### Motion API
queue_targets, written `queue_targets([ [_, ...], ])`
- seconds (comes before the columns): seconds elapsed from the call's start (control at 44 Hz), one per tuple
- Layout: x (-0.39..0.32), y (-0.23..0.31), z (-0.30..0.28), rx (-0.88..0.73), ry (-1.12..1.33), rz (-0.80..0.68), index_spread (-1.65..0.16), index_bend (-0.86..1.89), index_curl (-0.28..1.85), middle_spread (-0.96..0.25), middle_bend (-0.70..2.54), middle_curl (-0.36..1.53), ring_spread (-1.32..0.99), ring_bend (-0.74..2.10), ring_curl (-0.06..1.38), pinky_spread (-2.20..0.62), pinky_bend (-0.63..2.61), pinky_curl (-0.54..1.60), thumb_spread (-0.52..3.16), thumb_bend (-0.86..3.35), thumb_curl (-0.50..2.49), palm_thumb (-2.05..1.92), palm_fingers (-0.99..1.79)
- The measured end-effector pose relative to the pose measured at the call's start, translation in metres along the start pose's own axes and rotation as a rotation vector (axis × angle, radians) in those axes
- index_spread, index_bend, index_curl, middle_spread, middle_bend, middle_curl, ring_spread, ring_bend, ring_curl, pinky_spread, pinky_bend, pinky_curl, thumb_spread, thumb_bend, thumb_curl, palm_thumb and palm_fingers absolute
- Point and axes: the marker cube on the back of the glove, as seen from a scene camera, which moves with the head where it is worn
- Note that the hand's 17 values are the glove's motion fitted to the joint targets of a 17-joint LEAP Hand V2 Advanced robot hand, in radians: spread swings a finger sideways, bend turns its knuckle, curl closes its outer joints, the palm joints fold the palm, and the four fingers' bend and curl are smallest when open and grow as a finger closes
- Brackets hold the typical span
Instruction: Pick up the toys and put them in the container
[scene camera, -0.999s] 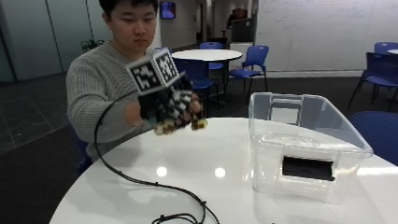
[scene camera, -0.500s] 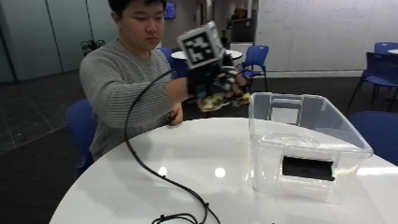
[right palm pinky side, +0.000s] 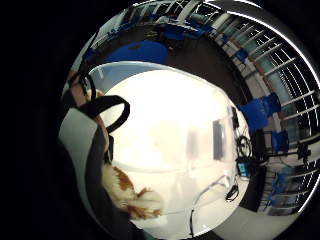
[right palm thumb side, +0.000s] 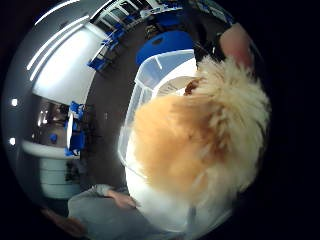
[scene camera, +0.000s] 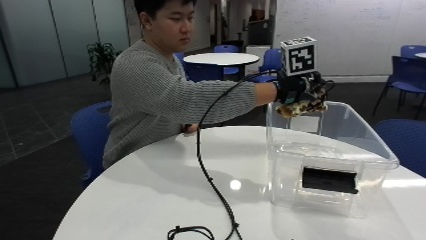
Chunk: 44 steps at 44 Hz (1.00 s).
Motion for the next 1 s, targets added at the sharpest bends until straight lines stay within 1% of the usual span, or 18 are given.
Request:
queue_targets([
  [0.068, 0.004, 0.004, 0.011, -0.094, 0.024, 0.023, -0.47, 0.22, 0.42, -0.30, 0.39, 0.47, -0.49, 1.09, 0.58, -0.40, 1.04, 0.46, 0.68, 0.10, 1.04, 0.62, 0.93],
  [0.136, 0.008, 0.011, 0.023, -0.218, 0.044, 0.041, -0.47, 0.07, 0.40, -0.30, 0.30, 0.46, -0.50, 1.09, 0.60, -0.40, 1.16, 0.50, 0.71, 0.08, 1.04, 0.59, 0.72],
  [0.159, 0.010, 0.014, 0.025, -0.244, 0.043, 0.043, -0.45, -0.04, 0.35, -0.30, 0.16, 0.42, -0.47, 1.10, 0.60, -0.40, 1.21, 0.51, 0.84, 0.01, 0.98, 0.46, 0.43],
  [0.204, 0.014, 0.019, 0.028, -0.270, 0.039, 0.036, -0.42, 0.08, 0.40, -0.27, 0.14, 0.42, -0.43, 0.95, 0.59, -0.32, 1.20, 0.54, 0.94, -0.05, 0.91, 0.34, -0.04],
  [0.227, 0.017, 0.022, 0.028, -0.276, 0.032, 0.029, -0.41, 0.11, 0.40, -0.25, 0.16, 0.42, -0.39, 0.87, 0.58, -0.26, 1.19, 0.55, 0.97, -0.09, 0.87, 0.26, -0.19],
  [0.295, 0.018, 0.028, 0.027, -0.279, -0.019, 0.030, -0.40, 0.14, 0.36, -0.22, 0.18, 0.40, -0.33, 0.66, 0.49, -0.18, 1.10, 0.48, 1.05, -0.10, 0.79, 0.13, -0.24],
  [0.363, 0.017, 0.034, 0.026, -0.274, -0.039, 0.031, -0.38, 0.13, 0.34, -0.21, 0.17, 0.39, -0.29, 0.55, 0.42, -0.12, 1.05, 0.43, 1.11, -0.08, 0.72, 0.04, -0.23],
  [0.454, 0.019, 0.050, 0.021, -0.267, -0.023, 0.006, -0.37, 0.11, 0.32, -0.19, 0.16, 0.37, -0.25, 0.49, 0.37, -0.07, 1.01, 0.40, 1.17, -0.06, 0.64, -0.04, -0.20],
  [0.59, 0.029, 0.083, 0.004, -0.239, -0.073, 0.005, -0.36, 0.12, 0.30, -0.18, 0.16, 0.35, -0.21, 0.45, 0.35, -0.01, 0.96, 0.38, 1.26, -0.04, 0.55, -0.04, -0.16],
  [0.704, 0.054, 0.130, -0.020, -0.200, -0.090, 0.005, -0.36, 0.13, 0.29, -0.17, 0.16, 0.34, -0.19, 0.43, 0.34, 0.01, 0.92, 0.36, 1.31, -0.03, 0.50, -0.03, -0.15],
  [0.795, 0.088, 0.179, -0.044, -0.172, -0.118, 0.007, -0.36, 0.14, 0.29, -0.17, 0.15, 0.33, -0.18, 0.42, 0.34, 0.02, 0.90, 0.35, 1.34, -0.02, 0.47, -0.03, -0.14],
  [0.84, 0.107, 0.207, -0.052, -0.155, -0.091, 0.014, -0.36, 0.14, 0.29, -0.17, 0.15, 0.33, -0.17, 0.41, 0.34, 0.03, 0.89, 0.35, 1.35, -0.02, 0.45, -0.03, -0.13],
  [0.908, 0.137, 0.248, -0.058, -0.131, 0.002, 0.062, -0.37, 0.16, 0.29, -0.17, 0.16, 0.33, -0.17, 0.40, 0.33, 0.03, 0.86, 0.34, 1.38, -0.02, 0.44, -0.02, -0.11],
  [0.999, 0.177, 0.284, -0.065, -0.112, 0.041, 0.244, -0.38, 0.19, 0.30, -0.18, 0.17, 0.32, -0.16, 0.37, 0.33, 0.04, 0.83, 0.33, 1.42, 0.00, 0.43, 0.00, -0.08],
])
